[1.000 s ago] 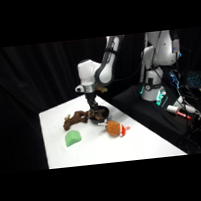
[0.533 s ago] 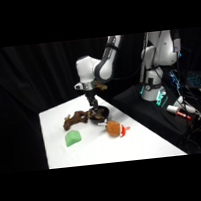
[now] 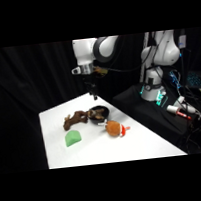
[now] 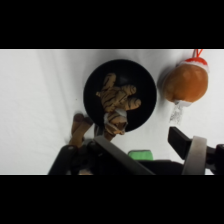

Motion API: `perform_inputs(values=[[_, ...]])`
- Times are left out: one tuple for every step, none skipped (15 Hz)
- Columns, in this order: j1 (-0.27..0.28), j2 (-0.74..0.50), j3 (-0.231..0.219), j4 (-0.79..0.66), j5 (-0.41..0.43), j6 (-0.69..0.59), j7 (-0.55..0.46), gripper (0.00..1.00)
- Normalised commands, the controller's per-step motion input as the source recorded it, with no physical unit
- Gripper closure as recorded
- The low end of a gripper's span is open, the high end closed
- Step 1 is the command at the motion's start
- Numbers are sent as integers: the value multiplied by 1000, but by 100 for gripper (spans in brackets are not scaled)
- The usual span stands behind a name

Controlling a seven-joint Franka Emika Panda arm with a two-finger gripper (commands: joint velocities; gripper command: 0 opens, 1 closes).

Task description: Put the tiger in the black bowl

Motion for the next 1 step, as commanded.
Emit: perform_inputs(values=[[116, -293, -94, 23, -41, -210, 203, 0]])
